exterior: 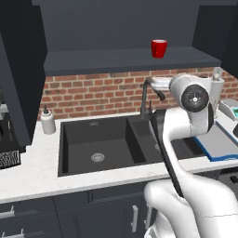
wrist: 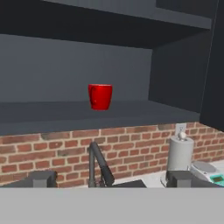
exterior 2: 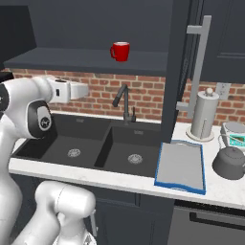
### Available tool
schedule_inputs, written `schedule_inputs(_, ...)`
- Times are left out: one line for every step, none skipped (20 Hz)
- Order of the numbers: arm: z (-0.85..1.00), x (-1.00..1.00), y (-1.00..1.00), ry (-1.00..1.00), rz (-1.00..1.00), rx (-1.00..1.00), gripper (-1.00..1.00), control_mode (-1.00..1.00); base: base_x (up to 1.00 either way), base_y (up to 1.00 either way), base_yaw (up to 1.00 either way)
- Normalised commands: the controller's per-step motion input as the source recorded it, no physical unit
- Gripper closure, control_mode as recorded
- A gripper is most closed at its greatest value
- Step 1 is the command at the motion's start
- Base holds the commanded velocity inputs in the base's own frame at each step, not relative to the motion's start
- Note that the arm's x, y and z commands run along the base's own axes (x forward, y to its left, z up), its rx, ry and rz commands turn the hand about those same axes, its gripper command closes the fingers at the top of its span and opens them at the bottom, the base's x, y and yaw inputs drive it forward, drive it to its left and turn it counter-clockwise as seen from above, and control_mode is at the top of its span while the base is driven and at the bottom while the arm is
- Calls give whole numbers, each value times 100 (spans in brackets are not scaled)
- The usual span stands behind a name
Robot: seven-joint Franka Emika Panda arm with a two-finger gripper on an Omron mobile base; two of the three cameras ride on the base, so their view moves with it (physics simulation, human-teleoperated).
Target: Pick the kettle from the counter and place it on the tray. Then pick the mug from the cabinet and place it on the tray. Then close the cabinet doors.
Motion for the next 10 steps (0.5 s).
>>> schedule_inputs(17, 54, 0, 0, -10, 0, -100, -100, 0, 0, 0)
schedule_inputs(19, 50, 0, 0, -7, 0, -100, -100, 0, 0, 0)
schedule_inputs(19, 45, 0, 0, -6, 0, -100, -100, 0, 0, 0)
schedule_inputs(16, 38, -4, 0, -4, 0, -100, -100, 0, 0, 0)
schedule_inputs(10, 32, -5, 0, -1, 0, -100, -100, 0, 0, 0)
schedule_inputs(0, 19, -7, 0, 0, 0, -100, -100, 0, 0, 0)
schedule_inputs(0, 0, -16, 0, 0, 3, -100, -100, 0, 0, 0)
schedule_inputs(-2, 0, 0, 0, 0, 0, -100, -100, 0, 0, 0)
schedule_inputs(0, 0, 0, 0, 0, 0, -100, -100, 0, 0, 0)
schedule_inputs(0, 0, 0, 0, 0, 0, -100, -100, 0, 0, 0)
